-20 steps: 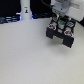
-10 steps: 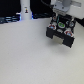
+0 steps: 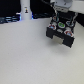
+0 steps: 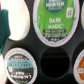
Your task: Open the kcup holder, insert the kcup into the holder, and close the kcup holder
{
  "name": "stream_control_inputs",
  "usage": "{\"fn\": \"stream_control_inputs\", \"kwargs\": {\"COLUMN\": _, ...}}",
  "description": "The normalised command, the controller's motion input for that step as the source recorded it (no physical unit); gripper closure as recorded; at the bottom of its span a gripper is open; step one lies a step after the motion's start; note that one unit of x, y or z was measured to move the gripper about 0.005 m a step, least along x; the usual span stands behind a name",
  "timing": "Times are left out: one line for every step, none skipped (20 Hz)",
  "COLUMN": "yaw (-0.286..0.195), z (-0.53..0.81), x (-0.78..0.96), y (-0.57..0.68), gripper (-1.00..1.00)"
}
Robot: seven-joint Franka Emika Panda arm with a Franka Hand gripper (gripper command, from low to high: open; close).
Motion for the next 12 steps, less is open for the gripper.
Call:
{"fn": "stream_control_inputs", "kwargs": {"yaw": 0.066, "z": 0.47, "x": 0.50, "y": -0.36, "gripper": -1.00}}
{"fn": "stream_control_inputs", "kwargs": {"yaw": 0.053, "z": 0.43, "x": 0.54, "y": -0.41, "gripper": -1.00}}
{"fn": "stream_control_inputs", "kwargs": {"yaw": 0.034, "z": 0.36, "x": 0.59, "y": -0.46, "gripper": -1.00}}
{"fn": "stream_control_inputs", "kwargs": {"yaw": 0.021, "z": 0.32, "x": 0.61, "y": -0.50, "gripper": -1.00}}
{"fn": "stream_control_inputs", "kwargs": {"yaw": 0.016, "z": 0.31, "x": 0.62, "y": -0.51, "gripper": -1.00}}
{"fn": "stream_control_inputs", "kwargs": {"yaw": 0.012, "z": 0.29, "x": 0.64, "y": -0.50, "gripper": -1.00}}
{"fn": "stream_control_inputs", "kwargs": {"yaw": 0.008, "z": 0.28, "x": 0.66, "y": -0.50, "gripper": -1.00}}
{"fn": "stream_control_inputs", "kwargs": {"yaw": 0.007, "z": 0.27, "x": 0.67, "y": -0.50, "gripper": -1.00}}
{"fn": "stream_control_inputs", "kwargs": {"yaw": 0.004, "z": 0.25, "x": 0.69, "y": -0.51, "gripper": -1.00}}
{"fn": "stream_control_inputs", "kwargs": {"yaw": 0.003, "z": 0.21, "x": 0.70, "y": -0.52, "gripper": -1.00}}
{"fn": "stream_control_inputs", "kwargs": {"yaw": 0.006, "z": 0.19, "x": 0.69, "y": -0.51, "gripper": -1.00}}
{"fn": "stream_control_inputs", "kwargs": {"yaw": 0.010, "z": 0.17, "x": 0.68, "y": -0.48, "gripper": -1.00}}
